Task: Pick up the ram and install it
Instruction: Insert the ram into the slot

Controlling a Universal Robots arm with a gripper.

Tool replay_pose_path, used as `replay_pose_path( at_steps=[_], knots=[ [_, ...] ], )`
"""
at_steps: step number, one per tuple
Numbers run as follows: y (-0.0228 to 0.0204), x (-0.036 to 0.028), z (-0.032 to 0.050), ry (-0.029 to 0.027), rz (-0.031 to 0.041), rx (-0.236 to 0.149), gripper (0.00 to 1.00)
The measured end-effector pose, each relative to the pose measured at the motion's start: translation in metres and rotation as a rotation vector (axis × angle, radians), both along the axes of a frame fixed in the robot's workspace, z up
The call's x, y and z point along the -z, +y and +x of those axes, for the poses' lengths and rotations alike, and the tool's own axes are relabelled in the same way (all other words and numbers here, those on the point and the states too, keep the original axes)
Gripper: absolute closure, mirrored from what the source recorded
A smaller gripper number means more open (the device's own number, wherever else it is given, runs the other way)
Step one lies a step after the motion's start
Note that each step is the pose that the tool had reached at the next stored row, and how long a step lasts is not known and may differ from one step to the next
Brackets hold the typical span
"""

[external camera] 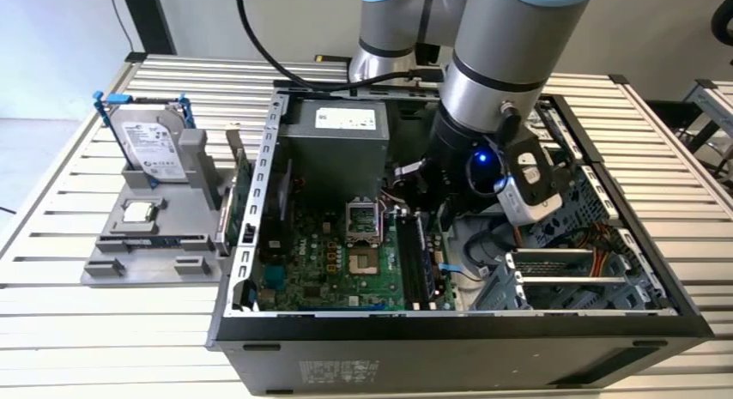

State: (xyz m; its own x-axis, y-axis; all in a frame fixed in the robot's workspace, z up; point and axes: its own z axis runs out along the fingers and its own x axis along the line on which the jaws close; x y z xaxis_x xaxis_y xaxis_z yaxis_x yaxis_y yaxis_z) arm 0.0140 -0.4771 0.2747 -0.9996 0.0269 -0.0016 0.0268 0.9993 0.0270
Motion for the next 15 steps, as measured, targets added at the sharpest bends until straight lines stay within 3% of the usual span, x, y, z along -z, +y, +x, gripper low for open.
replay_pose_path(
  at_steps=[9, 10, 15],
  knots=[
    [0.0, -0.0032, 0.0, 0.0, 0.0003, 0.0, 0.0],
    [0.0, -0.0032, 0.0, 0.0, 0.0004, 0.0, 1.0],
    [0.0, -0.0033, 0.0, 0.0, 0.0003, 0.0, 1.0]
  ],
)
